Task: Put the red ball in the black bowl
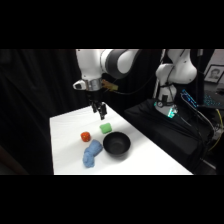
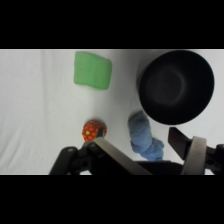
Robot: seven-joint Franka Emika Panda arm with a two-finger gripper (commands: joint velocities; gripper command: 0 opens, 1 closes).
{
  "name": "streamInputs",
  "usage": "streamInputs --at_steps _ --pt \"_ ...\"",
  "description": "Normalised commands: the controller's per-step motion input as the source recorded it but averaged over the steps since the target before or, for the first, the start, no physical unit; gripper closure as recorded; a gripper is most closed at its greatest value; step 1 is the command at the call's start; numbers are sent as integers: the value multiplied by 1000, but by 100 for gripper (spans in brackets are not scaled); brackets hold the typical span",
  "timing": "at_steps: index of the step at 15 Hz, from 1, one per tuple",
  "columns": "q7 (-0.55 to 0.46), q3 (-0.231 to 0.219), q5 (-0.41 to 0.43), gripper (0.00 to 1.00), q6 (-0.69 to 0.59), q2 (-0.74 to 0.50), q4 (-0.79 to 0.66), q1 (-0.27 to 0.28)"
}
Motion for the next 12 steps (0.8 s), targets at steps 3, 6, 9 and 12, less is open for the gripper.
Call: streamInputs --at_steps 3,6,9,12 --pt "30 16 -21 0 -19 24 66 -42" --pt "41 -14 -35 0 -11 101 205 -64" --pt "26 -26 -10 0 7 214 340 -81" --pt "-6 -17 60 0 54 290 393 -90"
